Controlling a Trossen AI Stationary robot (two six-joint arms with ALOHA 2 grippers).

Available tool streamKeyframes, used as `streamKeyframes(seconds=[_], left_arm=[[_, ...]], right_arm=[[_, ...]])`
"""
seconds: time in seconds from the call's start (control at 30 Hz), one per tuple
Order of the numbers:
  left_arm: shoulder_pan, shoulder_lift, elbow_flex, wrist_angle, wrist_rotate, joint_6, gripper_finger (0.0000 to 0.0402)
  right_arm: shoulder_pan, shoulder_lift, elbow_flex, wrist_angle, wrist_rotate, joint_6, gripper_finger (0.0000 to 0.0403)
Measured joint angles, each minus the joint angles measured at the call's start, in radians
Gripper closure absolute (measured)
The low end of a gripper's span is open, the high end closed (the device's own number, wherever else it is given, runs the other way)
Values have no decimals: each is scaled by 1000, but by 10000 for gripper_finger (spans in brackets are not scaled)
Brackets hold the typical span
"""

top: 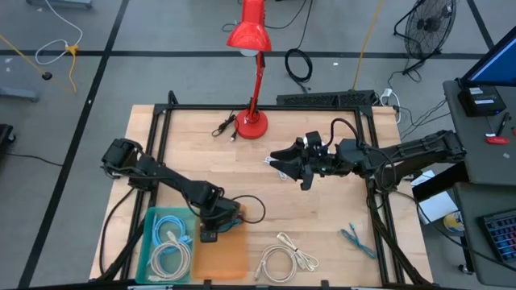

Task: Pick & Place USB Port
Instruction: Put the left blue USB cable into the orange bin, then put the blue USB cable into the orange bin

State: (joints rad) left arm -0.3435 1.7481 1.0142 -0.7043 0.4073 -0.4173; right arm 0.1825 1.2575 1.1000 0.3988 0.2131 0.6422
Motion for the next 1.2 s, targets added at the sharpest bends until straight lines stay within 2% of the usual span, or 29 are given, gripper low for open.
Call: streamKeyframes(seconds=[0.3,0.5,0.63,0.83,1.07,1.2], left_arm=[[-1,-27,1,-12,-26,-61,255],[-3,-98,13,-1,-32,-101,240],[-2,-176,12,-28,-72,-141,239],[-2,-335,12,-41,-226,-229,238],[0,-487,12,13,-516,-384,238],[-10,-524,12,97,-652,-426,238]], right_arm=[[0,0,0,0,0,-2,218],[-1,0,0,-4,1,-7,218],[-1,0,0,-26,2,-7,219],[-1,0,0,-178,-4,27,220],[-14,0,0,-565,-6,86,230],[-19,0,0,-791,-8,133,238]])
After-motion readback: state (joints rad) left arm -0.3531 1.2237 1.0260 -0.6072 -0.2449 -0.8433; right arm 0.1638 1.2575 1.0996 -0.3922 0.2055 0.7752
